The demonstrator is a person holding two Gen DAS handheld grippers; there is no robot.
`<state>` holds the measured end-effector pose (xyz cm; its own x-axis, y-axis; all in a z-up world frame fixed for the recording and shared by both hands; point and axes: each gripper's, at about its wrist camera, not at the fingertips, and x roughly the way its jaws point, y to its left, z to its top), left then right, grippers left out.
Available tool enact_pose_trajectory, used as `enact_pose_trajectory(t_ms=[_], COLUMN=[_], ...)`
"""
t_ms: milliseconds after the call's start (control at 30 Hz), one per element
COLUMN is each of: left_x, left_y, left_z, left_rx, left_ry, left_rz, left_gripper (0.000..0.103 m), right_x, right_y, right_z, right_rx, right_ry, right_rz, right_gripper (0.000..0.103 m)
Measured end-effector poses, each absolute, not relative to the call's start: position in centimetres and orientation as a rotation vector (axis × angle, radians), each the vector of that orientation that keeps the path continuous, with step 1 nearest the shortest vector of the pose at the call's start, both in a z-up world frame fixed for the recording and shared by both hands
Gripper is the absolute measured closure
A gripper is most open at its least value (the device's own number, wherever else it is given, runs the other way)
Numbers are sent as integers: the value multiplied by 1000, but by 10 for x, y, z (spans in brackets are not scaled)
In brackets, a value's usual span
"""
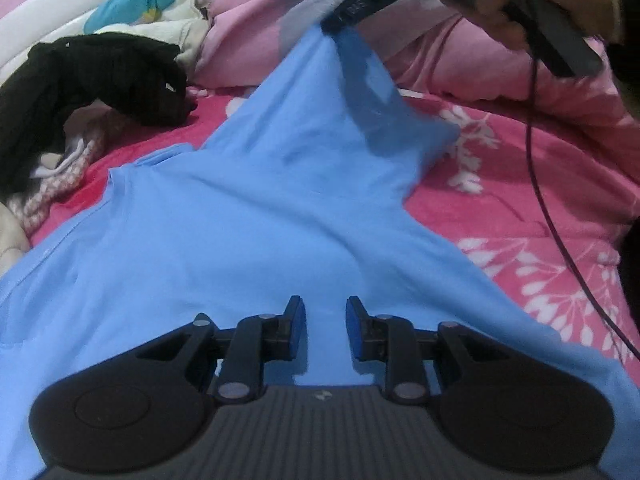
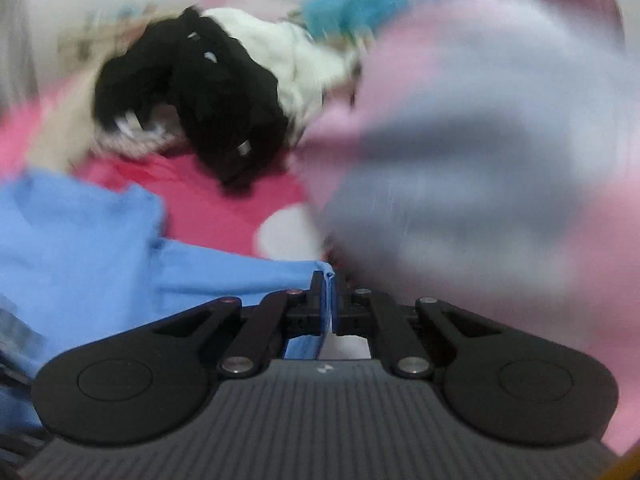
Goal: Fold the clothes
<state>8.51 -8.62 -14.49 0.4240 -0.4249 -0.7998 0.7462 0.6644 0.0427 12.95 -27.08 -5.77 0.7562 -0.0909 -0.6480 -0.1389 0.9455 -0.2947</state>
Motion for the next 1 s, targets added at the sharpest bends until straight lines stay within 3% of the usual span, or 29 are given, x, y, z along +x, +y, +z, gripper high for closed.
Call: enact_pose_trajectory(t_ms=[367, 600, 667, 700, 733, 800, 1000], left_x=[86, 89, 89, 90, 90, 91, 100], left_y=[-81, -78, -78, -78, -78, -78, -79], left_z=[-145, -146, -146, -145, -145, -144, -142], left_rx=[433, 427, 421, 420, 420, 421, 406], left_ry=[834, 822, 821, 820, 817, 811, 803], left_rz=[-792, -812, -810, -809, -808, -804, -770], left_gripper=[77, 75, 75, 75, 75, 74, 74], right_x=[169, 165, 160, 155, 150, 136, 94], right_y=[-236, -231, -232, -232, -234, -242, -291], right_z=[-127, -156, -151, -142, -131, -98, -17], right_rx=[-1072, -1337, -1342, -1306, -1261, -1114, -567], right_ry=[628, 543, 514, 501, 490, 477, 558], right_rz=[-66, -80, -64, -56, -46, -16, -29], right_gripper=[102, 100, 95, 83, 61, 44, 46])
